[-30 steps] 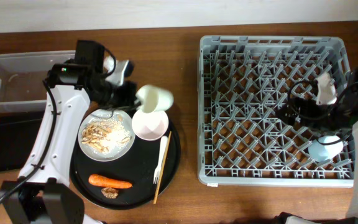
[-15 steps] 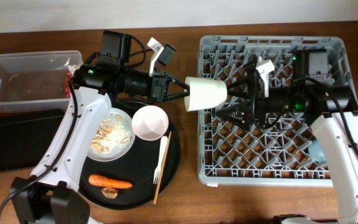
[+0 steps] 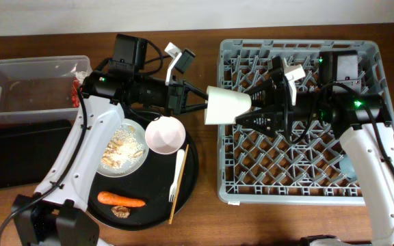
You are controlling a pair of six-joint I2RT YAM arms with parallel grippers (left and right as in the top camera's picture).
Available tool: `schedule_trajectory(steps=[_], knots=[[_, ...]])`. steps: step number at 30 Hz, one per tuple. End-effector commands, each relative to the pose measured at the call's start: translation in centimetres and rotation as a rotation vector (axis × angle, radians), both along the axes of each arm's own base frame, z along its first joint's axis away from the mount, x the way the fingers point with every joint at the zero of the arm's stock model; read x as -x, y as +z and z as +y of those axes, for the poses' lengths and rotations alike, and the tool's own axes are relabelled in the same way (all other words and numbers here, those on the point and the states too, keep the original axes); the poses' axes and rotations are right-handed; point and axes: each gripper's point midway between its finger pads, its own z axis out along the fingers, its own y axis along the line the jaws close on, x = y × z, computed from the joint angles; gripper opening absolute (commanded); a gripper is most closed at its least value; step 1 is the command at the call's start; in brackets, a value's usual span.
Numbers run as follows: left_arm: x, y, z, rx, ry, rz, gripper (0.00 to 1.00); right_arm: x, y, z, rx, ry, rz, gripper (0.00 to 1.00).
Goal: Sort waste into correct bins and load items into the dishwasher rack
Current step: 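Place the white cup upside down in the rack with the right gripper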
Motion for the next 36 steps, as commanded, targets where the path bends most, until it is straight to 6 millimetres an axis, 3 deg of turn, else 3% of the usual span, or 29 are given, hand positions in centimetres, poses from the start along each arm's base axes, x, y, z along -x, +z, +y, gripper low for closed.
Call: schedule_trajectory(steps=[1, 2, 5, 7, 9, 11, 12, 15, 18, 21, 23, 27, 31, 36], knots=[[-0.5, -0.2, 0.1, -0.045, 0.036, -0.039, 0.14, 0.9, 1.2, 0.4, -0.051, 0.047, -0.010, 0.62], [-0.8, -0.6, 0.1, -0.066, 0.052, -0.041, 0.32, 0.9, 1.2, 0.4, -0.050, 0.047, -0.010, 0.62], [-1.6, -3.0, 1.0, -0.204, 0.139, 0.008, 0.60, -0.1, -0.4, 0.1, 0.035, -0.028, 0.053, 0.56], [-2.7, -7.5, 3.6, -0.478, 0.281, 0.049, 0.64, -1.7, -3.0, -0.9, 0.171, -0.164, 0.152, 0.54], [-2.8, -9.9, 6.1, -0.650, 0.355, 0.073, 0.67, -2.8, -5.6, -2.5, 0.316, -0.291, 0.212, 0.53], [-2.9, -11.3, 8.6, -0.766, 0.421, 0.115, 0.67, -4.4, -8.5, -5.9, 0.484, -0.502, 0.317, 0.53], [-3.1, -12.1, 10.6, -0.838, 0.482, 0.158, 0.67, -5.0, -9.6, -8.5, 0.560, -0.628, 0.376, 0.53], [-3.1, -13.6, 15.9, -1.012, 0.655, 0.277, 0.69, -5.6, -9.7, -14.9, 0.644, -0.882, 0.484, 0.53], [-2.6, -14.2, 21.1, -1.082, 0.823, 0.438, 0.69, -5.3, -9.8, -23.6, 0.733, -1.218, 0.578, 0.53], [-2.7, -14.2, 22.5, -1.074, 0.871, 0.480, 0.69, -4.3, -10.3, -28.3, 0.791, -1.382, 0.625, 0.53], [-2.7, -14.2, 22.8, -1.073, 0.877, 0.484, 0.69, -3.4, -10.7, -32.7, 0.834, -1.553, 0.676, 0.53], [-2.7, -14.2, 22.7, -1.073, 0.875, 0.483, 0.69, -2.5, -12.3, -36.6, 0.847, -1.680, 0.774, 0.53], [-2.3, -14.3, 22.7, -1.082, 0.866, 0.497, 0.70, -2.4, -15.0, -39.0, 0.841, -1.733, 0.892, 0.53], [-2.3, -14.2, 22.7, -1.081, 0.866, 0.496, 0.70, -3.8, -17.3, -39.8, 0.848, -1.717, 0.921, 0.54]])
